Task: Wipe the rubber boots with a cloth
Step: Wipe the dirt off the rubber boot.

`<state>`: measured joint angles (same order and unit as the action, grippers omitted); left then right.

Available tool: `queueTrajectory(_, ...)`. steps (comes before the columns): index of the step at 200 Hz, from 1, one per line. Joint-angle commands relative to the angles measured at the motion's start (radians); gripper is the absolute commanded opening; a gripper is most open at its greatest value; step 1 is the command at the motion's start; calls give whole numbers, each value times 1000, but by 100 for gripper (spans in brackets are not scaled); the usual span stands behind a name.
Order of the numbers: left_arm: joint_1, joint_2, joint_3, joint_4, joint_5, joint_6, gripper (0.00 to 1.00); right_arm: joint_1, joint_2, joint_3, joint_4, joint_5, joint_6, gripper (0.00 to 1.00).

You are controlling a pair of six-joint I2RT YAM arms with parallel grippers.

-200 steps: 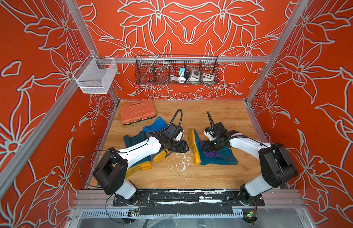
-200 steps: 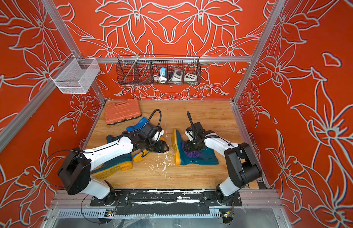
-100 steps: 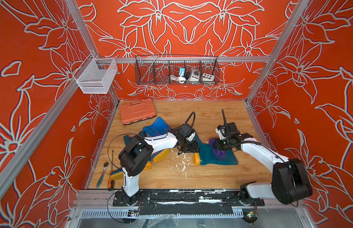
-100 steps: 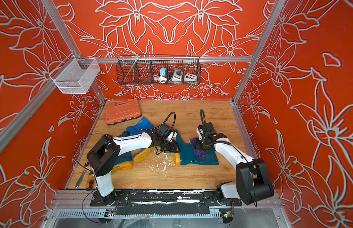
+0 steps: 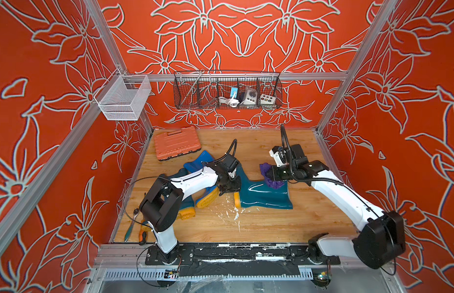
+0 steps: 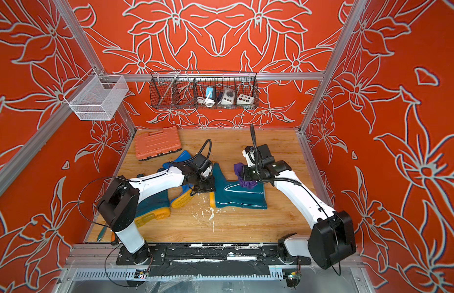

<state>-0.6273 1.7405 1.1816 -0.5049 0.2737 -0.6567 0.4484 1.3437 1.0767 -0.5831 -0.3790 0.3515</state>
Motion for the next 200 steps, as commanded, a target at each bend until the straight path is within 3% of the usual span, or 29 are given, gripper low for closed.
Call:
queueTrajectory(1, 4, 17, 0, -68, -49, -69, 0, 44, 67, 5, 33, -36, 50, 0)
queueTrajectory(8, 0, 25, 7, -70, -50, -67, 7, 55, 91, 3, 53, -47, 62, 0)
queueTrajectory(25, -1, 26, 12, -69, -50, -57, 33, 82, 160, 13, 90, -78, 81, 0)
queueTrajectory(42, -2, 10, 2, -60, -45, -49, 43, 105, 235, 32, 129, -89, 98, 0)
queueTrajectory(96, -2, 18, -50, 14, 34, -93, 44, 124, 456, 154, 105, -137, 72, 0)
queueTrajectory(121, -2, 12, -60, 37, 45, -72, 42, 78, 456, 85, 62, -63, 32, 0)
queueTrajectory(161, -2, -11, -116, 98, 90, -60, 42, -129, 403, -62, 43, -55, 22, 0)
queueTrajectory(200, -2, -26, -133, 110, 106, -45, 42, -57, 381, 31, 12, -68, 59, 0)
